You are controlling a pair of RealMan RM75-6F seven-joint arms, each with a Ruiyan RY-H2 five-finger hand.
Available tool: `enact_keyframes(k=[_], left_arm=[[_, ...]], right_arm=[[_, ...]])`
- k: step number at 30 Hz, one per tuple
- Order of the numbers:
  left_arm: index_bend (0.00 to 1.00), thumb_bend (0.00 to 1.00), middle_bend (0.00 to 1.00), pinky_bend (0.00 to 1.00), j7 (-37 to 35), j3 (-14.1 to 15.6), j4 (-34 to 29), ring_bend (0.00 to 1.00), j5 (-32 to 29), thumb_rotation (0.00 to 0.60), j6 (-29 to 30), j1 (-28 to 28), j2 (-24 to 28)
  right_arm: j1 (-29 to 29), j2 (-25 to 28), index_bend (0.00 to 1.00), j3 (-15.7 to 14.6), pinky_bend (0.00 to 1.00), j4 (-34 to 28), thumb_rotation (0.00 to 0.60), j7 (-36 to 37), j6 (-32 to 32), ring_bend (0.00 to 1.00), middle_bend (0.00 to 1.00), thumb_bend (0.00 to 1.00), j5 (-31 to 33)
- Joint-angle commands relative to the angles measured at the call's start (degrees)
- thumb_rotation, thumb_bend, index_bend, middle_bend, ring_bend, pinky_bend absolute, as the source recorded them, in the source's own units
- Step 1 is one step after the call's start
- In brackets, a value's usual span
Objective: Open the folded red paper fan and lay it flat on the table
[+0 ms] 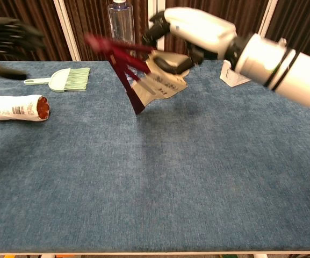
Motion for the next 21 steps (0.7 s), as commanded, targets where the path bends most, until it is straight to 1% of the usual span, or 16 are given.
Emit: enact_keyframes(k=[1,3,6,9,12,14,17,21], left_arm=[[0.23,0.0,0.22,0.2,-3.6,-1.1,0.7,0.16,-1.0,0.6,-3.1,-3.1,-2.7],[0.23,0.0,0.22,0.2,-5.3,-1.1,0.6,0.16,-0.8,0.6,-4.4,-4.4,-3.6],[0.23,0.0,0.22,0.2,-5.7,-0.6,1.0,0.16,-0.5,0.6,-5.6,-5.8,-4.9],[0.23,0.0,0.22,0.2,-6.1,-0.1,0.6,0.16,-0.1,0.6,-6.2,-6.7,-5.6],[0.23,0.0,0.22,0.2,-6.0,-0.4,0.4,0.16,-0.6,0.6,-6.8,-7.9,-6.5],[0.23,0.0,0.22,0.2,-5.1,-1.0,0.5,0.16,-2.0,0.6,-7.2,-8.6,-7.4],[0.23,0.0,0.22,0.21,-4.0,-2.4,0.0,0.16,-5.9,0.6,-8.6,-9.8,-8.7],[0.23,0.0,0.22,0.21,-1.7,-4.1,-0.3,0.16,-11.2,0.6,-9.2,-10.6,-10.2]], right_arm=[[3.1,4.5,0.74,3.8,0.1,-7.3,0.6,-3.8,-4.7,0.28,0.56,0.61,2.9],[3.9,5.1,0.74,5.3,0.1,-9.6,0.6,-6.4,-6.6,0.28,0.56,0.61,4.4],[4.5,5.2,0.74,7.4,0.1,-12.1,0.6,-10.3,-8.4,0.28,0.56,0.61,6.7],[5.0,4.9,0.74,9.4,0.1,-13.5,0.6,-13.6,-9.5,0.28,0.56,0.61,9.0],[5.6,4.1,0.73,11.5,0.1,-14.1,0.6,-16.6,-11.0,0.28,0.56,0.61,11.6],[6.1,3.5,0.73,12.6,0.1,-14.3,0.6,-18.0,-11.8,0.28,0.56,0.61,13.0],[6.9,2.7,0.72,14.4,0.09,-15.0,0.6,-20.3,-13.4,0.28,0.56,0.61,15.5],[7.8,2.4,0.72,15.9,0.09,-16.1,0.6,-22.9,-15.0,0.28,0.56,0.61,17.6]])
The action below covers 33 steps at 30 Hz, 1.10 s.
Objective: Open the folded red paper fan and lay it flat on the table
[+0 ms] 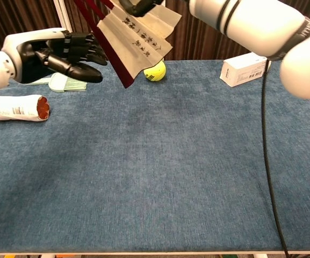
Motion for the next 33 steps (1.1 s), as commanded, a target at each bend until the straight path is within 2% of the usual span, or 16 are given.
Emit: enact_keyframes(k=[1,10,13,16,21,24,27,33], left_arm=[[0.23,0.0,0.22,0.21,3.4,-2.0,-0.4,0.16,-5.6,0.6,-0.5,-1.1,-2.0],[0.24,0.0,0.23,0.22,11.0,-4.5,-1.9,0.16,-17.2,0.6,1.2,-1.4,-4.9],[0.29,0.0,0.29,0.23,11.8,-6.0,-2.2,0.22,-21.7,0.6,2.2,-1.3,-6.1],[0.37,0.01,0.38,0.3,12.9,-7.7,-2.1,0.29,-26.0,0.6,3.9,-1.1,-7.6],[0.54,0.17,0.55,0.42,16.2,-9.6,-1.0,0.45,-31.1,0.6,8.2,-0.9,-10.4],[0.63,0.26,0.65,0.49,18.0,-10.0,-0.2,0.54,-31.5,0.6,10.2,-0.7,-11.6],[0.69,0.32,0.72,0.54,19.2,-10.1,0.6,0.6,-31.1,0.6,11.3,-0.4,-12.4],[0.7,0.33,0.73,0.55,24.4,-7.8,1.8,0.6,-27.4,0.6,12.5,0.3,-11.4]], right_arm=[[0.9,-0.3,0.72,1.1,0.09,-1.0,0.6,-2.0,-1.3,0.28,0.56,0.61,1.5],[2.1,-2.1,0.71,3.1,0.08,-2.6,0.6,-8.0,-2.8,0.28,0.56,0.61,5.7],[2.1,-2.9,0.7,3.6,0.07,-3.1,0.6,-9.8,-2.7,0.27,0.56,0.61,7.0],[2.0,-3.5,0.7,4.0,0.07,-3.6,0.6,-11.3,-2.3,0.27,0.56,0.61,8.1],[1.6,-3.9,0.7,4.5,0.07,-4.5,0.6,-12.7,-1.8,0.27,0.56,0.61,9.4],[1.2,-3.8,0.7,4.5,0.07,-5.1,0.6,-12.8,-1.4,0.27,0.56,0.61,9.6],[0.6,-3.5,0.7,4.3,0.07,-5.7,0.6,-12.9,-0.9,0.27,0.56,0.61,9.4],[-0.8,-1.1,0.7,2.5,0.07,-7.6,0.6,-13.5,0.1,0.27,0.56,0.61,7.0]])
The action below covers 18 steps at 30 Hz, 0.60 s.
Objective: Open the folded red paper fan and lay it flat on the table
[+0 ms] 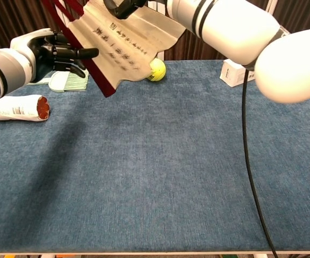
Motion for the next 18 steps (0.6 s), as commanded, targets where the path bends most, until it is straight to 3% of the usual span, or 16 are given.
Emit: enact_keyframes(k=[1,9,18], left_arm=[[0.7,0.33,0.73,0.55,4.2,1.9,1.0,0.6,3.1,0.6,2.0,0.5,0.8],[0.7,0.33,0.72,0.55,18.9,6.0,1.6,0.61,8.7,0.6,10.0,2.0,3.3],[0.69,0.33,0.71,0.55,35.5,8.3,0.7,0.61,10.8,0.6,16.0,2.1,3.8]], right_arm=[[-0.9,1.9,0.7,-1.4,0.07,-1.3,0.6,-0.9,0.8,0.27,0.56,0.61,-2.0],[-4.7,10.8,0.69,-6.2,0.05,-9.7,0.6,-8.7,4.2,0.27,0.56,0.61,-8.3],[-8.4,20.2,0.69,-8.1,0.02,-22.6,0.6,-19.1,4.1,0.27,0.56,0.61,-7.5]])
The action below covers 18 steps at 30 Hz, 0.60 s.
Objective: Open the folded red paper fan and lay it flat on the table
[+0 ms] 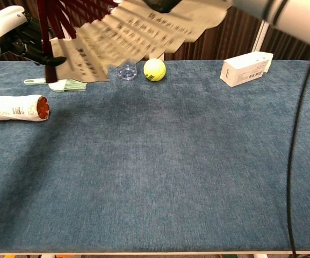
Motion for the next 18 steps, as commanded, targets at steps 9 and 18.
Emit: enact_keyframes(k=[9,18], left_arm=[[0.69,0.32,0.7,0.55,17.1,2.5,-0.9,0.61,3.3,0.6,7.2,0.2,-0.9],[0.69,0.32,0.7,0.54,27.8,4.2,1.1,0.61,7.8,0.6,11.5,-0.3,-3.4]], right_arm=[[-5.6,8.6,0.68,-4.1,0.0,-12.5,0.6,-15.0,1.9,0.27,0.56,0.61,1.0],[-12.3,10.7,0.68,-8.5,0.0,-17.3,0.6,-25.5,8.1,0.27,0.56,0.61,-0.3]])
